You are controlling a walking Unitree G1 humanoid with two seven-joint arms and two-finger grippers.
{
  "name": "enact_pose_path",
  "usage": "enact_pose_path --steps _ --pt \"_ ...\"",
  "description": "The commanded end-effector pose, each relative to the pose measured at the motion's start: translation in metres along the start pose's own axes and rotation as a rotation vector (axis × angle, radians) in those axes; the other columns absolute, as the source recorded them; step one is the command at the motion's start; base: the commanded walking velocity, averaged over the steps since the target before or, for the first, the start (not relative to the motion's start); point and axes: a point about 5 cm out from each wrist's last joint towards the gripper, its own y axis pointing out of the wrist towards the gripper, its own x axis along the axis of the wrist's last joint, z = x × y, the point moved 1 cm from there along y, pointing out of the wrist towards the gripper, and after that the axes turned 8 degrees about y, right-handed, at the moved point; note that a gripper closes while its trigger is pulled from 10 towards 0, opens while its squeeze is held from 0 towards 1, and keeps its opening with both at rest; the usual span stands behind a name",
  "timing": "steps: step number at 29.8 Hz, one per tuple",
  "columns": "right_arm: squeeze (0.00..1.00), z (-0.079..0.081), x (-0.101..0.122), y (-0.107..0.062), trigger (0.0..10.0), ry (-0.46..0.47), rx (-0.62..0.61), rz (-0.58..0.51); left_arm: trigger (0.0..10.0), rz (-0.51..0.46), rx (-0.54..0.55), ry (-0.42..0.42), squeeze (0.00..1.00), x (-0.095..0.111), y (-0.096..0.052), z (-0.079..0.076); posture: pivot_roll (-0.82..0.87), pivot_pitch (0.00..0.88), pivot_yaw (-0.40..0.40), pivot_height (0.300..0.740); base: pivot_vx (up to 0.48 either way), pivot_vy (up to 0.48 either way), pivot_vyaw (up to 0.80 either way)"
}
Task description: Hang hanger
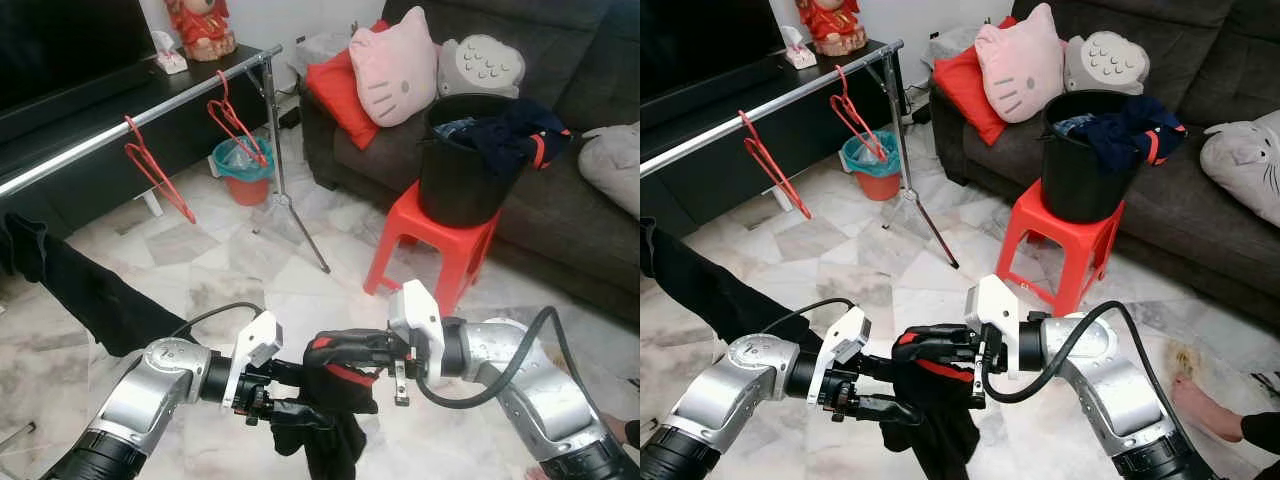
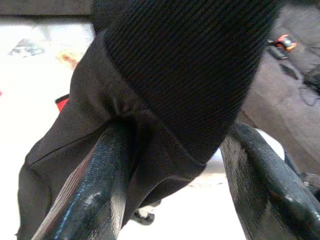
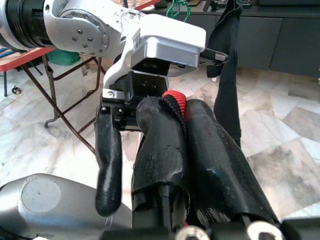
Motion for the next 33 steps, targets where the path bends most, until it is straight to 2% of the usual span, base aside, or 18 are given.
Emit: enact_pose_path --steps 1,5,11,16,22,24,33 --pt "0.00 -0.002 0.007 -0.001 10.0 -0.024 -0.006 -0.018 10.0 0.056 0.042 0.007 0.00 -0.008 -0.003 0.004 -0.02 0.055 0.062 0.740 0.000 0.000 0.00" --pt "0.00 -0.006 -0.002 -0.009 10.0 -0.011 -0.054 0.019 10.0 0.083 0.090 0.005 0.00 -0.014 -0.010 0.009 -0.02 0.054 0.061 0.740 0.000 0.000 0.00" --pt "0.00 -0.009 -0.015 -0.016 10.0 0.018 -0.107 0.048 10.0 0.074 0.091 -0.020 0.00 -0.016 -0.014 0.007 -0.02 0.056 0.065 0.740 0.000 0.000 0.00" --pt "0.00 -0.008 -0.015 -0.010 10.0 0.028 -0.101 0.038 10.0 0.073 0.081 -0.016 0.00 -0.015 -0.011 0.007 -0.01 0.056 0.067 0.740 0.000 0.000 0.00" --pt "0.00 -0.011 -0.004 -0.002 10.0 -0.003 -0.104 -0.007 10.0 0.066 0.071 -0.014 0.00 -0.012 -0.008 0.007 -0.01 0.053 0.070 0.740 0.000 0.000 0.00" --pt "0.00 -0.008 0.003 0.005 10.0 -0.010 -0.074 -0.030 10.0 0.067 0.075 -0.013 0.00 -0.013 -0.007 0.008 -0.01 0.054 0.069 0.740 0.000 0.000 0.00" --pt "0.00 0.003 0.005 0.018 10.0 0.010 -0.013 -0.056 10.0 0.045 0.100 -0.017 0.00 -0.012 -0.004 0.010 -0.01 0.056 0.065 0.740 0.000 0.000 0.00"
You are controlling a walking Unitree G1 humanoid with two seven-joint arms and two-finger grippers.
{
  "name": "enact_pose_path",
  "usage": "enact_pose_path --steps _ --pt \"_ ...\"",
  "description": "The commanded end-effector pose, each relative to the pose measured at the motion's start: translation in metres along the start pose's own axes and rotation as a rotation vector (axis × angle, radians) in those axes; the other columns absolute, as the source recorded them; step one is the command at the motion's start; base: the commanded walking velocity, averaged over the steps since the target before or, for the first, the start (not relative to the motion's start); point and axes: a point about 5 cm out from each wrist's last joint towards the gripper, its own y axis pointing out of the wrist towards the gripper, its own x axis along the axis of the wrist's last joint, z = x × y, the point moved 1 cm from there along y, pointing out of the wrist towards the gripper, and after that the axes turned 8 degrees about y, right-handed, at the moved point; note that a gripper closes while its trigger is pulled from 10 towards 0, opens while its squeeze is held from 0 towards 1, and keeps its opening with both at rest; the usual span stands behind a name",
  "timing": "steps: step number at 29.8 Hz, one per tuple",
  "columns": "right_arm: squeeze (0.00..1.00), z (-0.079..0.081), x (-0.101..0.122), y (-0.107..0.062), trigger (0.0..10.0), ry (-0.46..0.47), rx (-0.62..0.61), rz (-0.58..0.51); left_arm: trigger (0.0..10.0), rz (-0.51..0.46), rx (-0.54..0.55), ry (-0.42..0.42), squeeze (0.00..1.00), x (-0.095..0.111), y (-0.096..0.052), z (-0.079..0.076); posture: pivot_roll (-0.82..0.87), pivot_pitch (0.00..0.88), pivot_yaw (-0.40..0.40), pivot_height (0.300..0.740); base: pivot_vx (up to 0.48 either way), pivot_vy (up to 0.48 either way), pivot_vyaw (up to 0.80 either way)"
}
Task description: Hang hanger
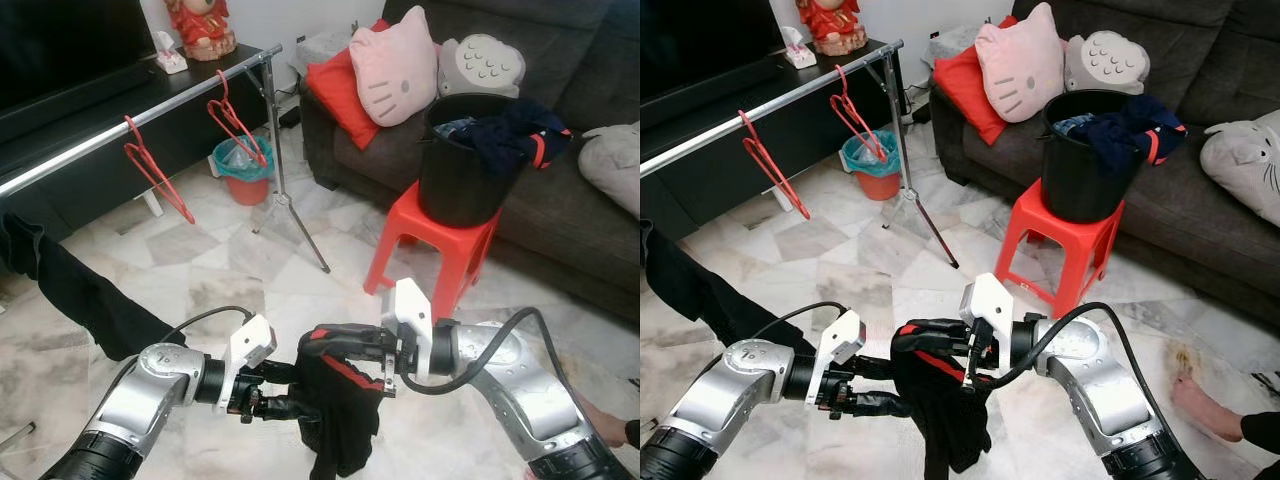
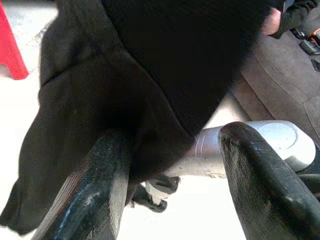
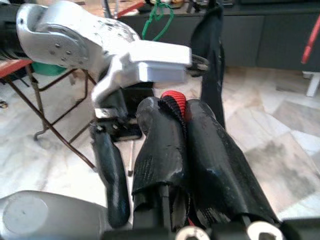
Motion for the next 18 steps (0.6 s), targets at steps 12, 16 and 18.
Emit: enact_pose_path --steps 12,16,18 --pt "0.00 0.0128 0.0049 0.0096 10.0 -0.007 0.062 -0.023 0.0 -0.028 0.055 -0.002 0.00 0.0050 0.0013 0.0081 -0.01 0.056 0.063 0.740 0.000 0.000 0.00" --pt "0.00 0.0125 0.0039 0.0101 10.0 -0.004 0.060 -0.022 0.0 -0.033 0.054 -0.004 0.00 0.0056 0.0015 0.0078 -0.01 0.056 0.063 0.740 0.000 0.000 0.00" --pt "0.00 0.0122 0.0041 0.0102 10.0 -0.003 0.059 -0.023 0.0 -0.033 0.052 -0.003 0.00 0.0058 0.0013 0.0077 -0.01 0.057 0.063 0.740 0.000 0.000 0.00"
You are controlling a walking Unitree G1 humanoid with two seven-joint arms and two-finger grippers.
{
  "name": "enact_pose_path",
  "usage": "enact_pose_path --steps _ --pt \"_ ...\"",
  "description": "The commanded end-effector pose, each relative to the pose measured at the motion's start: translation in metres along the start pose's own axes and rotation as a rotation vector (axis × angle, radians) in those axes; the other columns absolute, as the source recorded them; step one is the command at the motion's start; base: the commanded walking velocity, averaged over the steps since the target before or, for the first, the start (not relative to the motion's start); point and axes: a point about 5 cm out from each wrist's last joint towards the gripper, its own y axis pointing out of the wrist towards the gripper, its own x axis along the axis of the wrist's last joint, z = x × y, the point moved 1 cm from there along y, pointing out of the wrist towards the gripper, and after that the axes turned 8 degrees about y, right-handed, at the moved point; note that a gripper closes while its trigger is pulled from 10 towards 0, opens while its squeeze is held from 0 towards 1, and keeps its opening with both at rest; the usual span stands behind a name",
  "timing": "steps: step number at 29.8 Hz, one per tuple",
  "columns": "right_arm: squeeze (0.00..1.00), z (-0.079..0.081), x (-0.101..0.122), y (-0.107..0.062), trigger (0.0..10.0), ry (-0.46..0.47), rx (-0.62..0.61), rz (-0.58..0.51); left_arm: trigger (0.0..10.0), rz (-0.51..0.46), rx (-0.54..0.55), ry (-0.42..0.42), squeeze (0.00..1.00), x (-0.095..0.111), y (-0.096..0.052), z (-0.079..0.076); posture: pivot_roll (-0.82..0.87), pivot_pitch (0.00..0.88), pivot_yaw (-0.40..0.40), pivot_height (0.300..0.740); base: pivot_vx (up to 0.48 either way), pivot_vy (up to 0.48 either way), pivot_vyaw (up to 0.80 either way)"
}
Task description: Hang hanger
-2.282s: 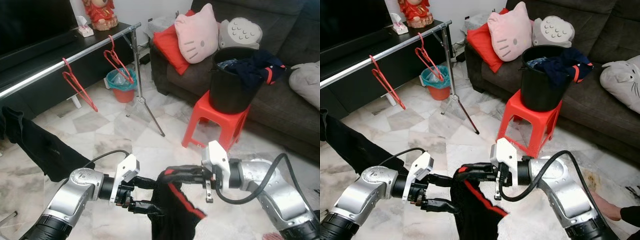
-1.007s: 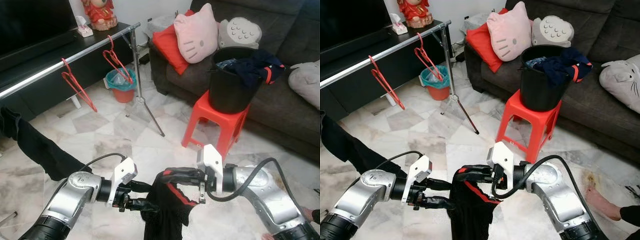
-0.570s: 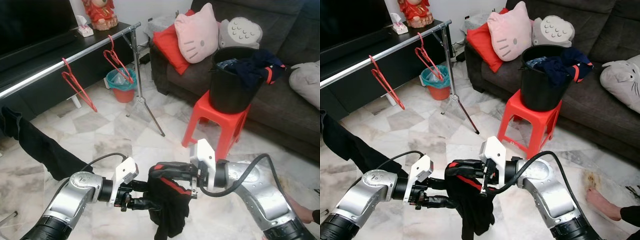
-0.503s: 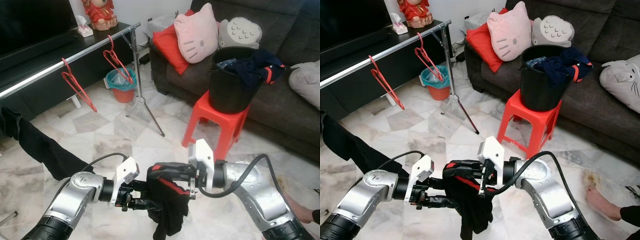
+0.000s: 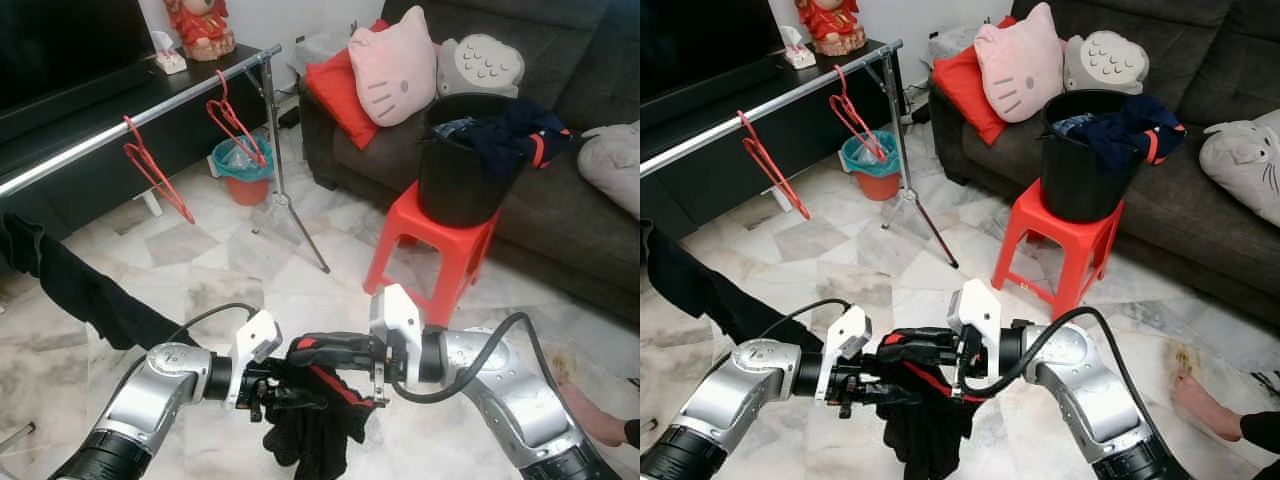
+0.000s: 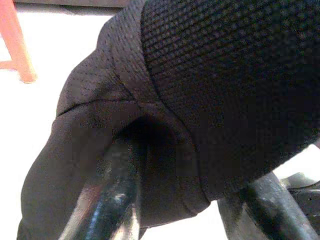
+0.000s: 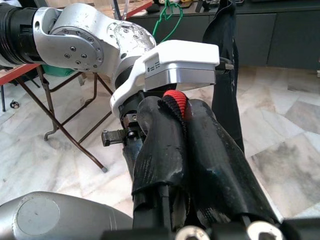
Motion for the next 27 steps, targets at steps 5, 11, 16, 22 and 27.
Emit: enact_pose_path --steps 5,11,16,22,27 --pt "0.00 0.0059 0.0075 0.0045 10.0 -0.024 0.032 -0.024 0.0 -0.016 0.009 0.005 0.00 0.0048 -0.0032 0.0038 -0.01 0.057 0.063 0.740 0.000 0.000 0.00" --pt "0.00 0.0057 0.0076 0.0044 10.0 -0.025 0.032 -0.024 0.0 -0.019 0.002 0.005 0.00 0.0053 -0.0029 0.0033 -0.01 0.056 0.064 0.740 0.000 0.000 0.00" --pt "0.00 0.0054 0.0077 0.0041 10.0 -0.026 0.029 -0.026 0.0 -0.020 -0.003 0.004 0.00 0.0056 -0.0029 0.0030 -0.01 0.056 0.065 0.740 0.000 0.000 0.00" --pt "0.00 0.0055 0.0074 0.0042 10.0 -0.025 0.030 -0.025 0.0 -0.022 -0.006 0.003 0.00 0.0057 -0.0031 0.0028 -0.01 0.057 0.065 0.740 0.000 0.000 0.00" --pt "0.00 0.0055 0.0075 0.0046 10.0 -0.026 0.031 -0.027 0.0 -0.023 -0.009 0.003 0.00 0.0061 -0.0035 0.0026 -0.01 0.056 0.066 0.740 0.000 0.000 0.00"
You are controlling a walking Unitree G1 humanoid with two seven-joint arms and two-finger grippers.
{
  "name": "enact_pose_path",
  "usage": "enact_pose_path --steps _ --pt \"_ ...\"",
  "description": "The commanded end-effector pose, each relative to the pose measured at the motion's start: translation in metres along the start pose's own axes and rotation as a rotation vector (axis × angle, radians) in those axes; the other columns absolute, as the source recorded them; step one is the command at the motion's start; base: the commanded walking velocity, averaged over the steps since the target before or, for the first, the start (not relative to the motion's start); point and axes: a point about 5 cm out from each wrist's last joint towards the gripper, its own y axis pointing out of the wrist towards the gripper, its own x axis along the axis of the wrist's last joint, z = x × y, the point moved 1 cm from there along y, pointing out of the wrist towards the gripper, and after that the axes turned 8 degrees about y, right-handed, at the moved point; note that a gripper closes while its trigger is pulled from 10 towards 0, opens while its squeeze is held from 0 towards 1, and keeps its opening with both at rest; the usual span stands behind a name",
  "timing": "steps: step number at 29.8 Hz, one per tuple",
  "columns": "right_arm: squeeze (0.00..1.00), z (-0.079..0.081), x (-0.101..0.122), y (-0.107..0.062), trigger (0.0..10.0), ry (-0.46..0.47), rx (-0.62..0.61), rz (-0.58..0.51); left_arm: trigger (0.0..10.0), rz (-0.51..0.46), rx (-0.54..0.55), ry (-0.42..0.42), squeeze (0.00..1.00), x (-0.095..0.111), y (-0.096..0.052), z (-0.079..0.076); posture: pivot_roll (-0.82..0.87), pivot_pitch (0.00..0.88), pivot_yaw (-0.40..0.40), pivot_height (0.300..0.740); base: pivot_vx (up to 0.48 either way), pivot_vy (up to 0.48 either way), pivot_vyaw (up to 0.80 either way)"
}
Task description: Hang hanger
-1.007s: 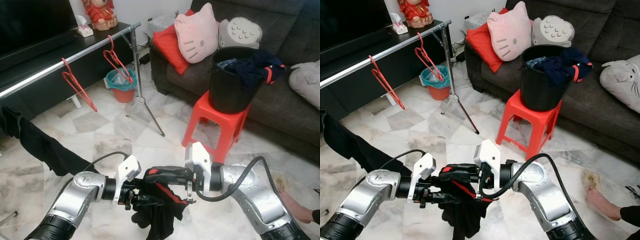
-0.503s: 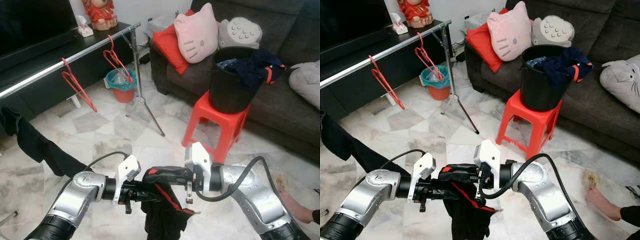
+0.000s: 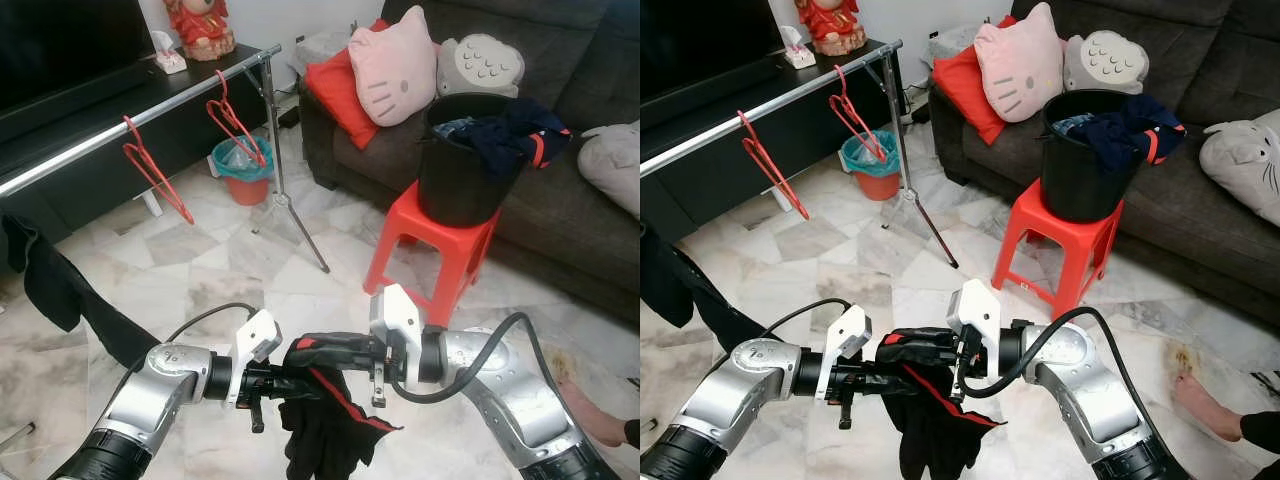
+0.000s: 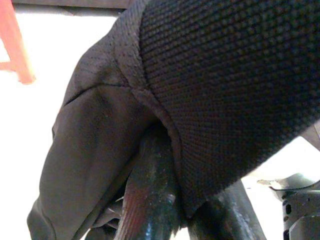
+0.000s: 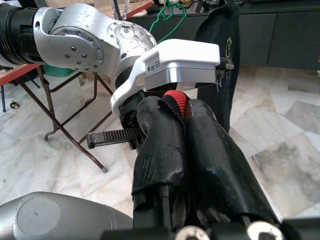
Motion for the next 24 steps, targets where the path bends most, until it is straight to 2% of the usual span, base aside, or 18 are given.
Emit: enact_pose_path --steps 1,20,21,22,24 --pt "0.00 0.0053 0.0073 0.0043 10.0 -0.026 0.029 -0.025 0.0 -0.019 -0.004 0.004 0.00 0.0055 -0.0035 0.0027 -0.01 0.056 0.066 0.740 0.000 0.000 0.00" --pt "0.00 0.0049 0.0054 0.0042 10.0 -0.020 0.029 -0.022 0.0 -0.022 -0.013 0.004 0.00 0.0056 -0.0036 0.0015 -0.01 0.052 0.065 0.740 0.000 0.000 0.00" --pt "0.41 0.0049 0.0055 0.0042 10.0 -0.018 0.030 -0.024 0.0 -0.022 -0.014 0.004 0.00 0.0055 -0.0036 0.0015 -0.01 0.049 0.064 0.740 0.000 0.000 0.00" --pt "1.00 0.0047 0.0056 0.0040 10.0 -0.009 0.029 -0.029 0.0 -0.022 -0.014 0.004 0.00 0.0054 -0.0036 0.0016 -0.01 0.048 0.065 0.740 0.000 0.000 0.00" --pt "1.00 0.0047 0.0051 0.0033 10.0 -0.009 0.029 -0.027 0.0 -0.022 -0.015 0.005 0.00 0.0054 -0.0035 0.0017 -0.01 0.047 0.065 0.740 0.000 0.000 0.00"
